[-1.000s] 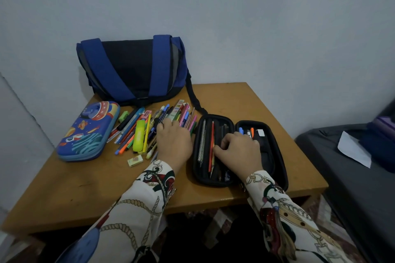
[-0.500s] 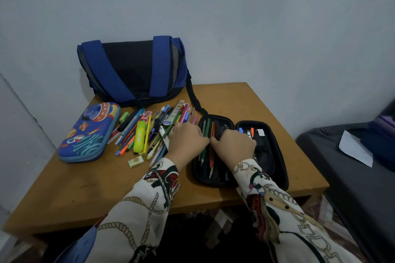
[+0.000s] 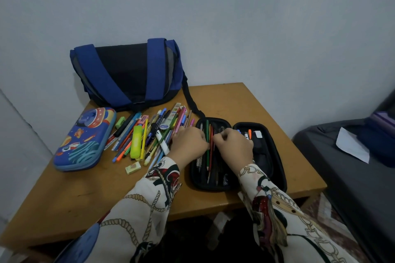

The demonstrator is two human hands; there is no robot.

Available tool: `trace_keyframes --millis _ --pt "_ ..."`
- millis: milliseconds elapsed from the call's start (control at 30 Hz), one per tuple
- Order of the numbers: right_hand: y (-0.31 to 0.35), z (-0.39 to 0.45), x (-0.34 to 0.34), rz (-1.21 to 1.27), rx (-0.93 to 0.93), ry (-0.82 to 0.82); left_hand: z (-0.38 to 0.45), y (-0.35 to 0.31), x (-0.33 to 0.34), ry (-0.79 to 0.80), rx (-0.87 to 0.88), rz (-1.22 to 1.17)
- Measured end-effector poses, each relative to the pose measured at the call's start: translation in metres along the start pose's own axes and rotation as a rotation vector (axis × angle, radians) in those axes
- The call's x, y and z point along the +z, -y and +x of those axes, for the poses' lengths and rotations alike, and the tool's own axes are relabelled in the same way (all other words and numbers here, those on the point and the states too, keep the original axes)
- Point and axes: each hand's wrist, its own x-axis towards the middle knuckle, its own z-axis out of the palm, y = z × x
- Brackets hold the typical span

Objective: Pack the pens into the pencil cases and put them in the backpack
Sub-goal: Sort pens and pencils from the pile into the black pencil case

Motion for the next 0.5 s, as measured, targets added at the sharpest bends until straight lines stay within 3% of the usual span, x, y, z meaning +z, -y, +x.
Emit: trace_keyframes --millis 233,500 --pt "-0.001 0.001 0.000 0.109 0.008 0.003 0.016 0.005 -0.006 0.163 0.058 0.063" --pt "0.005 0.008 -0.008 0.090 0.085 0.109 0.020 0.015 0.000 0.143 0.134 0.117"
